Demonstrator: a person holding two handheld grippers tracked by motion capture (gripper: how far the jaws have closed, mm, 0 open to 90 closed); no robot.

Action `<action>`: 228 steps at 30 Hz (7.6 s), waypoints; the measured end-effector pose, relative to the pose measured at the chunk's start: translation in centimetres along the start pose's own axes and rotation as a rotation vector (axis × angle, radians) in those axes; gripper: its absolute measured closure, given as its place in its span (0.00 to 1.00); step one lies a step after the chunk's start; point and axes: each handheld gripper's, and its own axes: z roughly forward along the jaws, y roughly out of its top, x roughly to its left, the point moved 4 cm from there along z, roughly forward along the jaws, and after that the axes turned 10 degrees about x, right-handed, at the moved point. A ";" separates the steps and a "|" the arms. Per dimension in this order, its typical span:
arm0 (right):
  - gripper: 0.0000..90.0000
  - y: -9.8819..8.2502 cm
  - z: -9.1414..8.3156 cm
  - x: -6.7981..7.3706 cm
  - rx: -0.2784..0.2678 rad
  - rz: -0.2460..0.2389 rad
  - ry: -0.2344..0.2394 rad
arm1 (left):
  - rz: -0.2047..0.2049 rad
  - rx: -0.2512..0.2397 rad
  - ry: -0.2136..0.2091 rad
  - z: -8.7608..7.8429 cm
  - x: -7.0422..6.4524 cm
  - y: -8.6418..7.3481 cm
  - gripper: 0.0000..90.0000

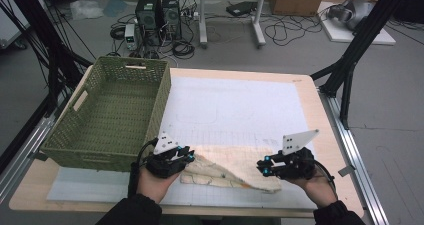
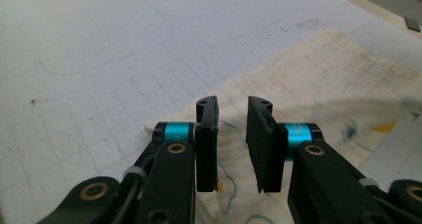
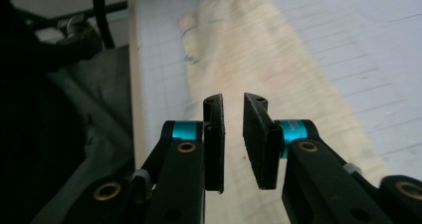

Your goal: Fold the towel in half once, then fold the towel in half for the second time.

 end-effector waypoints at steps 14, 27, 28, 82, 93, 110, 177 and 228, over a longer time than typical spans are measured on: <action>0.71 -4.8 3.6 -9.0 0.147 0.199 -0.213 | 0.023 0.178 0.076 5.9 2.2 -0.9 0.94; 0.94 -3.8 2.3 -8.5 0.141 0.149 -0.217 | -0.021 0.057 0.104 5.1 2.1 1.3 1.00; 0.94 -3.8 2.2 -8.7 0.142 0.152 -0.224 | -0.048 0.056 0.099 5.4 2.5 1.5 1.00; 0.92 -5.4 3.3 -10.6 0.115 0.235 -0.150 | -0.126 0.123 0.160 8.4 4.7 1.5 0.97; 0.93 -5.7 0.3 -12.9 0.177 0.255 -0.236 | -0.083 0.081 0.092 9.2 2.3 3.9 0.99; 0.69 -4.7 -0.2 -15.3 0.110 0.356 -0.175 | -0.133 0.111 0.130 10.4 5.1 6.0 0.77; 0.69 -5.8 -1.5 -7.8 -0.039 0.257 -0.125 | 0.022 0.036 0.012 4.5 1.5 1.4 0.68; 0.77 -6.3 2.0 -5.7 0.066 0.163 -0.124 | 0.115 0.124 0.075 6.4 0.7 0.5 0.71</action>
